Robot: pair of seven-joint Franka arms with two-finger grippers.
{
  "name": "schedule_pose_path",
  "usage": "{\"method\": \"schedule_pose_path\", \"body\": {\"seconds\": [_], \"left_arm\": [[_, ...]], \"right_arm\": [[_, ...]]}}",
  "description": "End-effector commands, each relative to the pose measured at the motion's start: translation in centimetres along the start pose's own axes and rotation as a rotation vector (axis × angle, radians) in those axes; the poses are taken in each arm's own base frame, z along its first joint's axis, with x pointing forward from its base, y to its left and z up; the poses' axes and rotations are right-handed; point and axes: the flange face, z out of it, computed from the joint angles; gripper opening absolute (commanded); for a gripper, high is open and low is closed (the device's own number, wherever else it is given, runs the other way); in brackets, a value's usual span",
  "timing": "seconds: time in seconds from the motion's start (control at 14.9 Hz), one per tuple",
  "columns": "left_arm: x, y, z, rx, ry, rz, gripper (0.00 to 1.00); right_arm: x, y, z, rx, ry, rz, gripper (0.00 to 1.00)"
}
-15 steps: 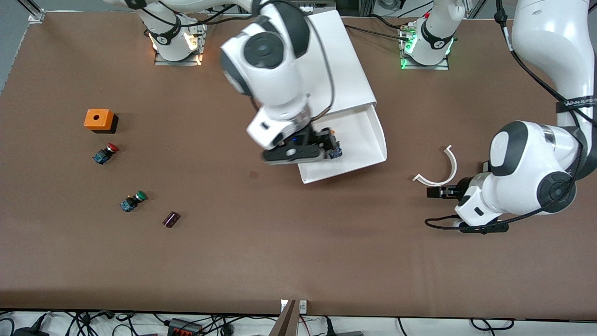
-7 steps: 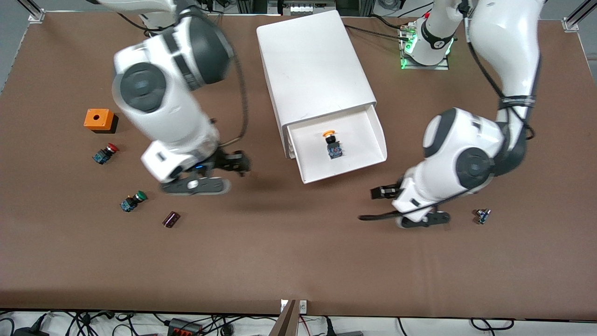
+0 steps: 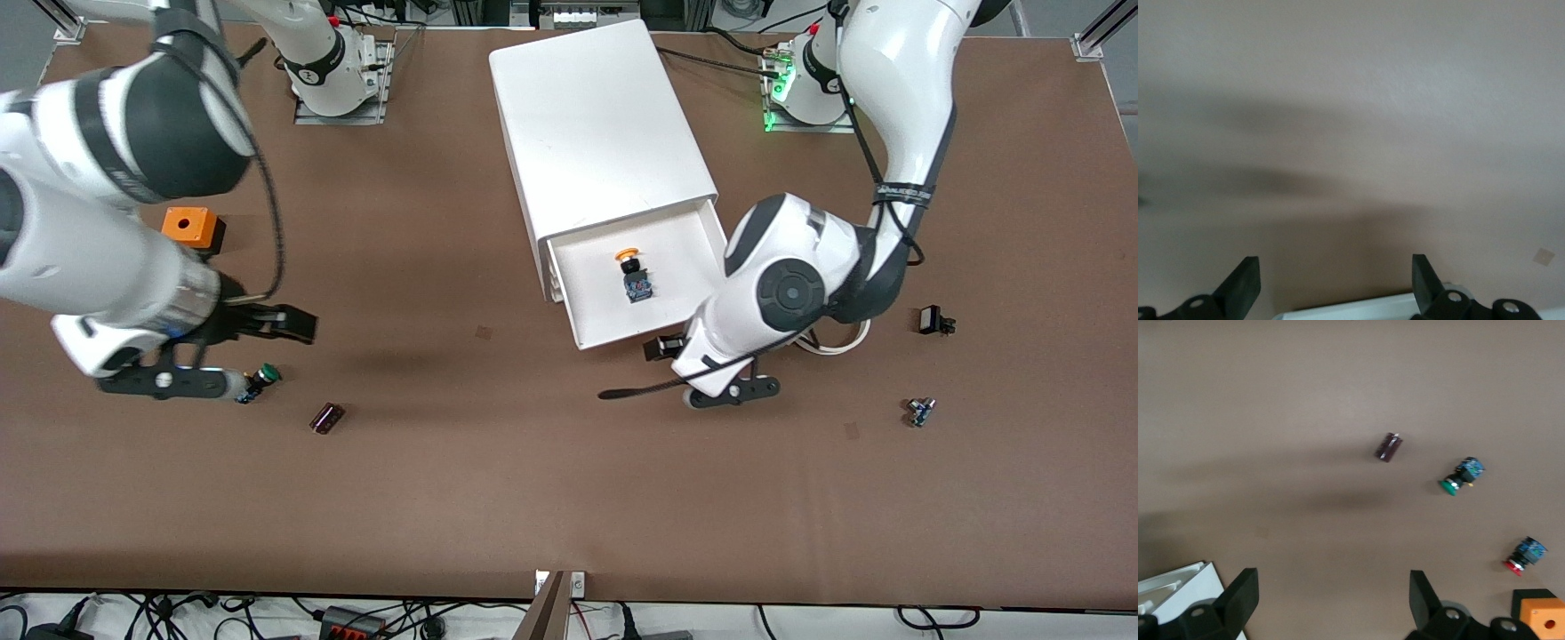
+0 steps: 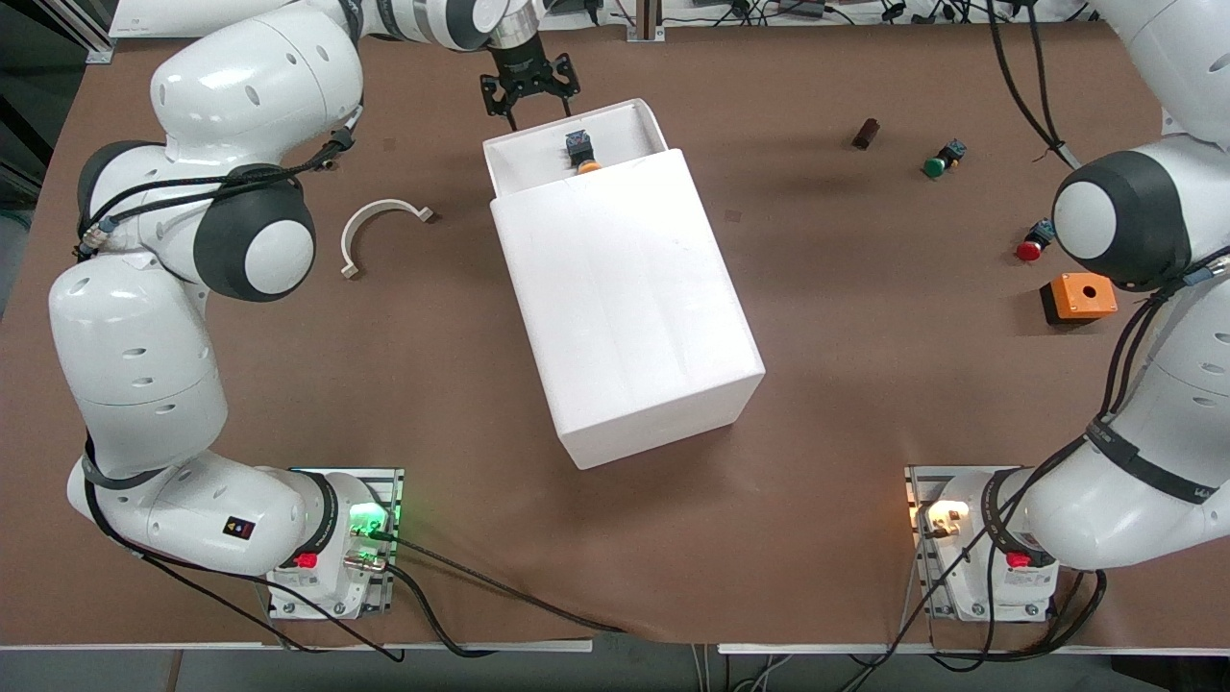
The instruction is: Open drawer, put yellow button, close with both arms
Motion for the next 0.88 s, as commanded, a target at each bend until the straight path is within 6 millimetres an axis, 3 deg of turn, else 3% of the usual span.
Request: {"method": "schedule_pose_path", "body": {"seconds": [0.0,0.13,0.2,0.34,0.54,0.67,0.81], "left_arm": [[-2.9,1.0,-1.0,0.009,-0.055,-0.008,1.0],[-4.9,1.9,-0.7,0.033,-0.114,0.012,1.0],[-5.5,2.3,-0.6,0.042,-0.125,0.008,1.0],[-7.4,3.6,0.0,0.047,-0.154,0.012,1.0],[-9.8,4.4,1.3,0.065,-0.189,0.036,1.0],[-11.1,4.7,2.0,0.081,-0.204,0.041,1.0],[-12.5,5.1,2.0,0.085,-0.215,0.046,1.0]], "right_arm": [[-0.2,2.8,-0.7,0.007,-0.012,0.014,1.0],[-0.2,6.1,-2.5,0.02,0.018,0.014,1.0],[-0.4,7.3,-2.1,0.018,-0.001,0.028,1.0],[-1.2,11.5,-2.5,0.027,-0.007,0.079,1.0],[-3.0,16.1,-4.4,0.041,0.042,0.036,1.0],[-4.2,18.8,-5.2,0.044,0.051,0.008,1.0],[-5.1,20.1,-6.2,0.035,0.064,-0.009,1.0]]}}
